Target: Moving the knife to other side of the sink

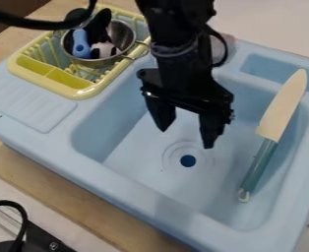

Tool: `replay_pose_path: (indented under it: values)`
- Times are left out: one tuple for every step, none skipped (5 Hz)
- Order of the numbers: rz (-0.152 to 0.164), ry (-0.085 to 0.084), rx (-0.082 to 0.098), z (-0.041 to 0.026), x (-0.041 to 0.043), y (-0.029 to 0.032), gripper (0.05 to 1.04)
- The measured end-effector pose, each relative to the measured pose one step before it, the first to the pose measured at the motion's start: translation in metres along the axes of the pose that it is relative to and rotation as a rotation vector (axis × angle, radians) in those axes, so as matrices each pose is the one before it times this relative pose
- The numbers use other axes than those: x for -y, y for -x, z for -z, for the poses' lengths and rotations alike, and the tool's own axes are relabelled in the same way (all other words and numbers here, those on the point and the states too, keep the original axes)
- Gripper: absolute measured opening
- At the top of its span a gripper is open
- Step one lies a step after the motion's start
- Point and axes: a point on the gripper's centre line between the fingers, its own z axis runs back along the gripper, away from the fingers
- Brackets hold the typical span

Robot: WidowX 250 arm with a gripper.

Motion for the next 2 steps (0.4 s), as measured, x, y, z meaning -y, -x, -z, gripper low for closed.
replay_pose_path:
  values:
    - [-0.0302, -0.0247, 0.0041, -0.00253, -0.01132, 0.00224, 0.992]
    - [-0.0067, -0.0108, 0.0067, -0.00595, -0.00615, 0.00126, 0.992]
